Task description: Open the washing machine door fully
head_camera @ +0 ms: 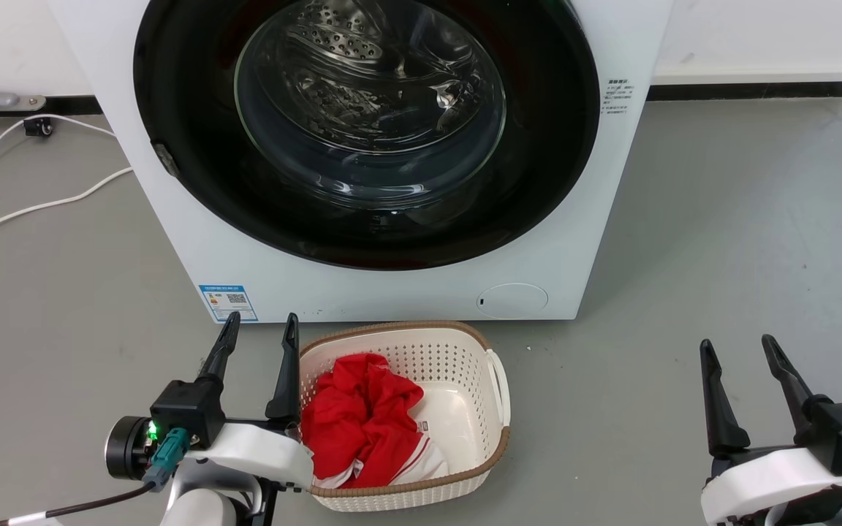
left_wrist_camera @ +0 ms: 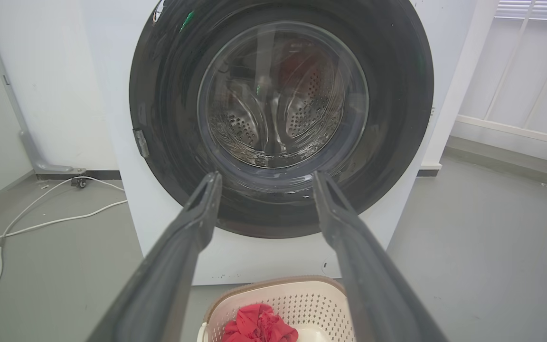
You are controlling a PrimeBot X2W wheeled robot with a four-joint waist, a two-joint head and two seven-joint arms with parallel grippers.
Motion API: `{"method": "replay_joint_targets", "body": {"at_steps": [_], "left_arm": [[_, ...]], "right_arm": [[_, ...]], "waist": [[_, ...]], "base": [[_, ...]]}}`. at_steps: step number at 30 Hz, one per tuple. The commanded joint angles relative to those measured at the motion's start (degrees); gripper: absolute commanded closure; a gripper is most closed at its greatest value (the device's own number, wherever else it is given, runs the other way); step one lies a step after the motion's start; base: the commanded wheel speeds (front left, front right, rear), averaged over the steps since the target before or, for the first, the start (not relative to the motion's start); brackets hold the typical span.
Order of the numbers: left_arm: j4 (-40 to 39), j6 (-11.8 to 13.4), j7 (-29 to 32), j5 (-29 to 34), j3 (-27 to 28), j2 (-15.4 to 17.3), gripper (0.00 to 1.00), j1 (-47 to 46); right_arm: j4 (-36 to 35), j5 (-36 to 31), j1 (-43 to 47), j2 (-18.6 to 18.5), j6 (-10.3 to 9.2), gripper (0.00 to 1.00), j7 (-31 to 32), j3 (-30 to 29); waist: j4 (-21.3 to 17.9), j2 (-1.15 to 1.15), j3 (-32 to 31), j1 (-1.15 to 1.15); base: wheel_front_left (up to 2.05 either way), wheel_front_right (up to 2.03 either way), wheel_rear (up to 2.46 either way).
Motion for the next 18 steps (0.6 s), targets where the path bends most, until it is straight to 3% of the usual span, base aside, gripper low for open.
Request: {"method": "replay_joint_targets", "body": {"at_steps": [1,15,16,18], "left_arm": [[0.1,0.1,-0.4,-0.1,0.1,0.1,0.00,-0.5],[0.6,0.3,-0.4,-0.8,0.2,0.1,0.00,-0.7],[0.7,0.3,-0.4,-0.8,0.2,0.1,0.00,-0.7],[0.7,0.3,-0.4,-0.7,0.3,0.1,0.00,-0.6]], "right_arm": [[0.0,0.3,0.6,0.2,-0.02,0.00,-0.3,-0.1],[0.7,1.7,0.0,0.2,-0.02,0.00,-0.7,-0.2],[0.6,2.3,-0.1,0.2,-0.02,0.39,-1.1,0.0],[0.5,3.4,-0.2,0.2,-0.02,1.00,-1.8,0.5]], "waist": [[0.0,0.00,0.0,0.00],[0.0,0.00,0.4,0.00],[0.0,0.00,0.3,0.00],[-0.1,0.00,0.4,0.00]], "base": [[0.00,0.00,0.00],[0.00,0.00,0.00],[0.00,0.00,0.00],[0.00,0.00,0.00]]}}
